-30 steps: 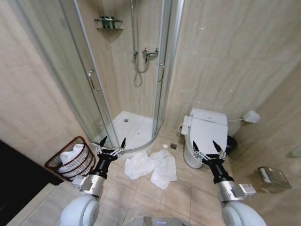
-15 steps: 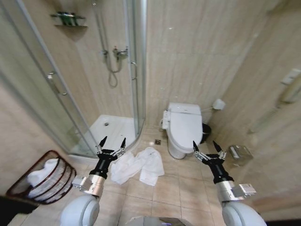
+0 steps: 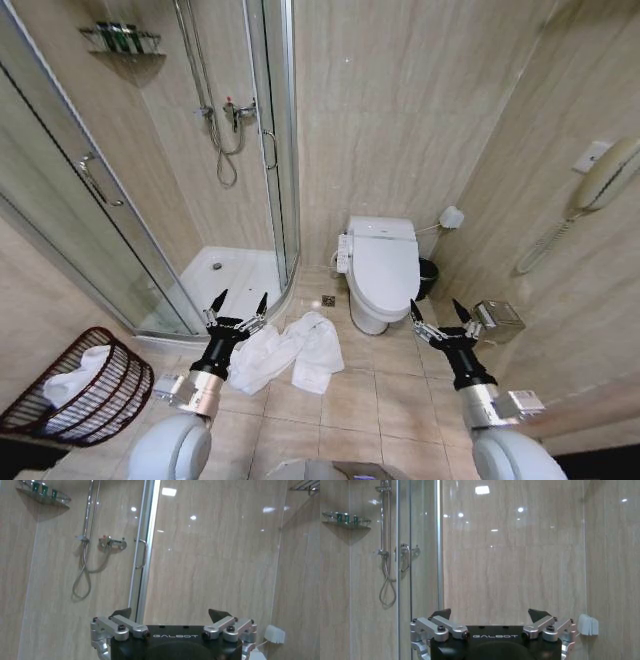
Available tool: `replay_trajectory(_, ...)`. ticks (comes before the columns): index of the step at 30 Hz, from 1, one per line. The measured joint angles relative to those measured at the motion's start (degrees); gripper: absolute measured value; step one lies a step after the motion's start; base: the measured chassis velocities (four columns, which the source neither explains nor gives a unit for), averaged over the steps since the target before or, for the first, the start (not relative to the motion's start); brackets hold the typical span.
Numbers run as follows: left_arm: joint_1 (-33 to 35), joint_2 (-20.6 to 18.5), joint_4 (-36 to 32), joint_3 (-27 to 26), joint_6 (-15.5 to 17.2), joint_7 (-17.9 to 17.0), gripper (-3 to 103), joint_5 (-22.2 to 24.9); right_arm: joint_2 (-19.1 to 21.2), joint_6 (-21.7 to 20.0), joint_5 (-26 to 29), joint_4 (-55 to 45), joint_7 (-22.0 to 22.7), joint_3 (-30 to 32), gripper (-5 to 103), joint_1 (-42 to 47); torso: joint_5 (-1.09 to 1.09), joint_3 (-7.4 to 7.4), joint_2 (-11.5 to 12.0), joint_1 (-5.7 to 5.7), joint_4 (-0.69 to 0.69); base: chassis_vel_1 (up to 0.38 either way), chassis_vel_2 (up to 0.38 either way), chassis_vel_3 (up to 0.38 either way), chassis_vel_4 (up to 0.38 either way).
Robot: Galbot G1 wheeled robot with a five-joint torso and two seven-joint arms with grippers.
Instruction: Discard the used towel into the hamper.
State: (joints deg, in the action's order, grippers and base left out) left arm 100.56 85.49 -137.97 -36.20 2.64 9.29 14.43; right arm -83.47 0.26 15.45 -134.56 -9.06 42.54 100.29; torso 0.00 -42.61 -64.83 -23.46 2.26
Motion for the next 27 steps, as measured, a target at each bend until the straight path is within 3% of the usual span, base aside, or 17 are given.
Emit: replay_trajectory(27, 0.0, 0.0, 0.0, 0.0, 0.0, 0.0, 100, 0.0, 0.0, 0.0, 0.0, 0.0, 0.0, 0.0, 100, 0.0, 0.0, 4.43, 8.1, 3.61, 0.0, 0.0, 0.0, 0.0, 0.0)
